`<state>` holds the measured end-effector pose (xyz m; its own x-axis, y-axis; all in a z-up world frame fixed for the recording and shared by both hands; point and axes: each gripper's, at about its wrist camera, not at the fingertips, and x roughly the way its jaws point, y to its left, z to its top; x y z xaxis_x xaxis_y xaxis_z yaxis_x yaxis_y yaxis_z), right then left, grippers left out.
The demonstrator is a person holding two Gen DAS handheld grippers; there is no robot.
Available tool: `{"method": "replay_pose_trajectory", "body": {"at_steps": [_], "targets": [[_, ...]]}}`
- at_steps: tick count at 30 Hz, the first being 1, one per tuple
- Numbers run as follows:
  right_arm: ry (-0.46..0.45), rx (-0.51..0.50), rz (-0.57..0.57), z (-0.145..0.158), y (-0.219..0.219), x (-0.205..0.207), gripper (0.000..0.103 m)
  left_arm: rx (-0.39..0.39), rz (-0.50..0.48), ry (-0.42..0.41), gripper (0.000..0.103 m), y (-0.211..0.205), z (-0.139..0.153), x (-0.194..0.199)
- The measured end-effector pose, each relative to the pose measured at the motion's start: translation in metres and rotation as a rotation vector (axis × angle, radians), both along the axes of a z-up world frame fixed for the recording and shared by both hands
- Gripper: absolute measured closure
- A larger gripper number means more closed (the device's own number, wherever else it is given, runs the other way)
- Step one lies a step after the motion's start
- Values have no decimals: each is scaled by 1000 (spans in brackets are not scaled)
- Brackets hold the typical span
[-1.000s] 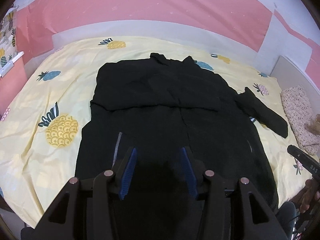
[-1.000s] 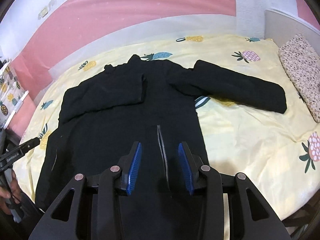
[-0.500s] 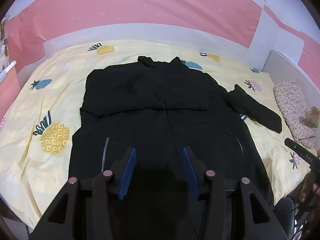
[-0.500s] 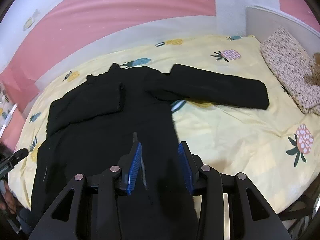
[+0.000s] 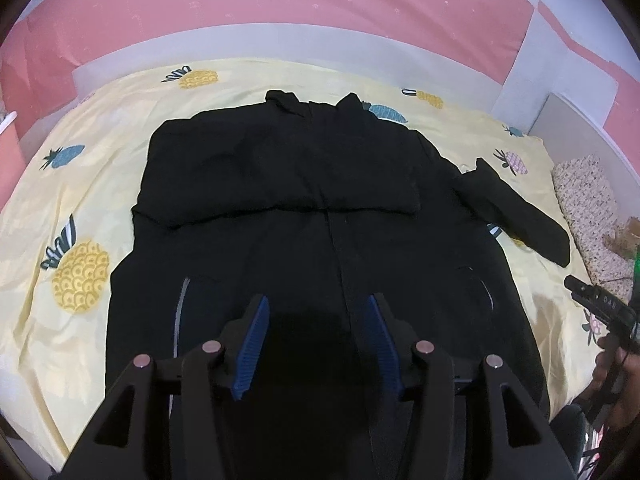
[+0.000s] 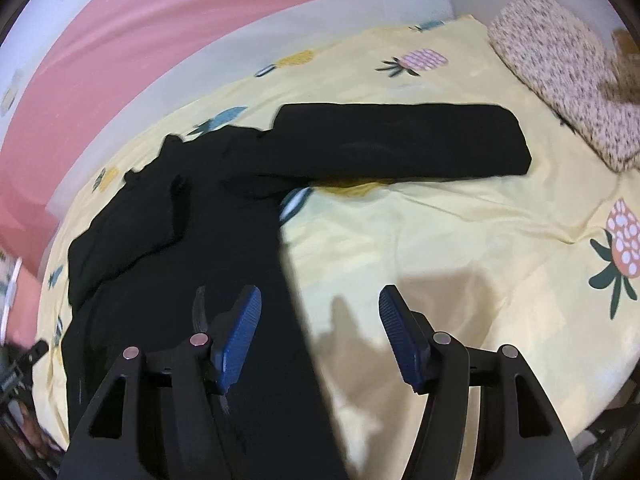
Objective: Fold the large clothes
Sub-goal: 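Reach the right tool to the other sleeve cuff and grasp it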
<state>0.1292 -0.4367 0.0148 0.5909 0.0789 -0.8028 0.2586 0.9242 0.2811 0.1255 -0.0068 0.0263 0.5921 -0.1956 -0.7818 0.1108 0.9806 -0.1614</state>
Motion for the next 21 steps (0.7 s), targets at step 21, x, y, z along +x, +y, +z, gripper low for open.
{"method": "replay_pose_trajectory", "body": {"at_steps": [21], "targets": [[23, 223, -337, -81, -165, 84, 41, 46, -34, 30, 50, -24, -36, 58]]}}
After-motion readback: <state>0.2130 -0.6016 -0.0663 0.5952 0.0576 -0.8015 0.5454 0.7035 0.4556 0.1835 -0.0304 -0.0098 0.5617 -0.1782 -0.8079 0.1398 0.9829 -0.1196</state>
